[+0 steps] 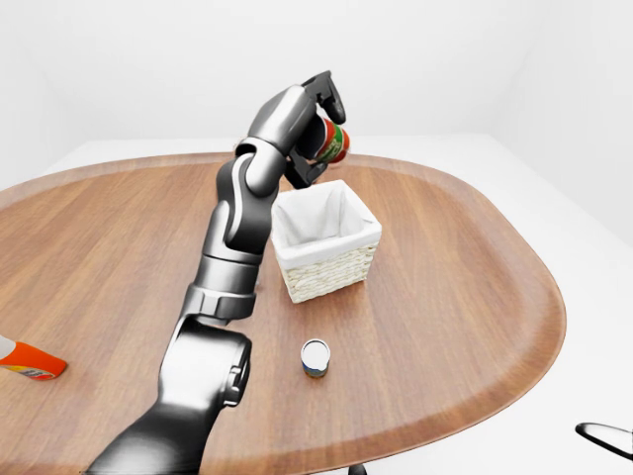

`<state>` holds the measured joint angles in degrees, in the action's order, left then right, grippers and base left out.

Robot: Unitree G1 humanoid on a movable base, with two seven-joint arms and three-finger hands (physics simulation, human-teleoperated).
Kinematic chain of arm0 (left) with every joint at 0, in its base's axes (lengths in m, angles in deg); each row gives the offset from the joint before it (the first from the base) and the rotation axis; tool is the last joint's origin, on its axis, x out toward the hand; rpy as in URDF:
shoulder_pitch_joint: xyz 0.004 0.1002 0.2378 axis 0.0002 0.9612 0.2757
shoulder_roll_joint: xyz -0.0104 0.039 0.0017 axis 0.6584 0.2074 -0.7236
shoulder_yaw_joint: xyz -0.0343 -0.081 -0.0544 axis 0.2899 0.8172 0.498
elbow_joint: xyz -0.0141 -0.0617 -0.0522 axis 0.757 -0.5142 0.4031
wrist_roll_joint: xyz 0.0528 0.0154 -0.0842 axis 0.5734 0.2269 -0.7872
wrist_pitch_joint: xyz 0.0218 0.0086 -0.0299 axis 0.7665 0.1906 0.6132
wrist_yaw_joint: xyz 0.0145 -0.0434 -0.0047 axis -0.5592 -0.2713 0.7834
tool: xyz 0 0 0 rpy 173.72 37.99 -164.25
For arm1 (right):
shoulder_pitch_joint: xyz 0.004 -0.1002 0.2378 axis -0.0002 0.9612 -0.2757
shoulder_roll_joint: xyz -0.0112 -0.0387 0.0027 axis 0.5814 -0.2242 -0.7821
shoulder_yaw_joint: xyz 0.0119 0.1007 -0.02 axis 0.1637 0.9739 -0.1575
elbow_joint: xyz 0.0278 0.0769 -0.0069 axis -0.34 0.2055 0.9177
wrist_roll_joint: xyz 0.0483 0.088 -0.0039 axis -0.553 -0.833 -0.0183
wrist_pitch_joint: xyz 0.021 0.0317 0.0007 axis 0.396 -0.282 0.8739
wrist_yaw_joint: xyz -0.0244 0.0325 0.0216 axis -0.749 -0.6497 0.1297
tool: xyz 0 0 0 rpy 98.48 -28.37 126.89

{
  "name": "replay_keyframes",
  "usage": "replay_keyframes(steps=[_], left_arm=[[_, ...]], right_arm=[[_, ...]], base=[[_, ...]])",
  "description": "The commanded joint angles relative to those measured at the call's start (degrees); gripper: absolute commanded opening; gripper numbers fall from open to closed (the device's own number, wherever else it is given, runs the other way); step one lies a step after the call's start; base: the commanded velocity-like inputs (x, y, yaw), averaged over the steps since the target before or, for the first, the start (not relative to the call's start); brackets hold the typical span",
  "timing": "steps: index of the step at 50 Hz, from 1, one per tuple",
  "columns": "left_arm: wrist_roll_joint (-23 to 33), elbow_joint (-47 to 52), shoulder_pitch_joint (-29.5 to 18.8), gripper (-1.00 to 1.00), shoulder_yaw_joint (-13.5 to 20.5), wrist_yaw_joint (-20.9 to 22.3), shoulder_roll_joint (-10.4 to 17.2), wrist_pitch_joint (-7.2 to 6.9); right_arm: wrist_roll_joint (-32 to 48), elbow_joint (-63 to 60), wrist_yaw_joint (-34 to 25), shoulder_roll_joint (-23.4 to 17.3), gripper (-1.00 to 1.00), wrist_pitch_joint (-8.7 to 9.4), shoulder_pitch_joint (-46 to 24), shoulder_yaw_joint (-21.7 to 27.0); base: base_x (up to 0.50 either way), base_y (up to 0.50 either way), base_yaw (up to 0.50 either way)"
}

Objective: Pick up the tomato sauce, and put it in the basket.

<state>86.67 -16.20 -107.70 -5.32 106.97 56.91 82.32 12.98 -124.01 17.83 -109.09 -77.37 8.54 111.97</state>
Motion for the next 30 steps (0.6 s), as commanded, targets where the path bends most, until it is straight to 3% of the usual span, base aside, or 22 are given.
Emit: replay_keyframes(steps=[1, 4, 13, 15, 18, 20, 30], left_arm=[[-3.93, -50.41, -28.93, -1.0, -0.32, -18.46, 2.71, 0.0], [-1.1, -54.29, -30.56, -1.0, -2.2, -19.23, 2.93, 0.0], [3.76, -57.99, -28.97, -1.0, -2.16, -19.83, 2.42, 0.0], [3.84, -58.24, -27.86, -1.0, -1.33, -17.9, 1.7, 0.0], [6.97, -58.82, -25.25, -1.0, -2.71, -16.55, 1.39, 0.0], [6.41, -58.79, -24.55, -1.0, -1.27, -14.32, 1.0, 0.0], [9.14, -59.04, -22.28, -1.0, -1.17, -14.25, 0.19, 0.0]], right_arm=[[0.04, 0.0, 0.26, -0.32, 1.0, 0.0, -0.04, -0.39], [-0.09, 0.0, 0.65, -0.8, 1.0, 0.0, 0.25, -0.32], [-0.66, 0.0, 1.27, -1.63, 1.0, 0.0, 1.34, -0.16], [-1.16, 0.0, 0.72, -1.18, 1.0, 0.0, 1.58, 0.2], [-1.1, 0.0, 0.6, -1.15, 1.0, 0.0, 0.85, 0.17], [-0.76, 0.0, 0.64, -1.22, 1.0, 0.0, 0.78, -0.19], [-2.64, 0.0, -0.29, -0.72, 1.0, 0.0, 1.92, 1.16]], base=[[0.0, 0.0, 0.0], [0.0, 0.0, 0.0], [0.0, 0.0, 0.0], [0.0, 0.0, 0.0], [0.0, 0.0, 0.0], [0.0, 0.0, 0.0], [0.0, 0.0, 0.0]])
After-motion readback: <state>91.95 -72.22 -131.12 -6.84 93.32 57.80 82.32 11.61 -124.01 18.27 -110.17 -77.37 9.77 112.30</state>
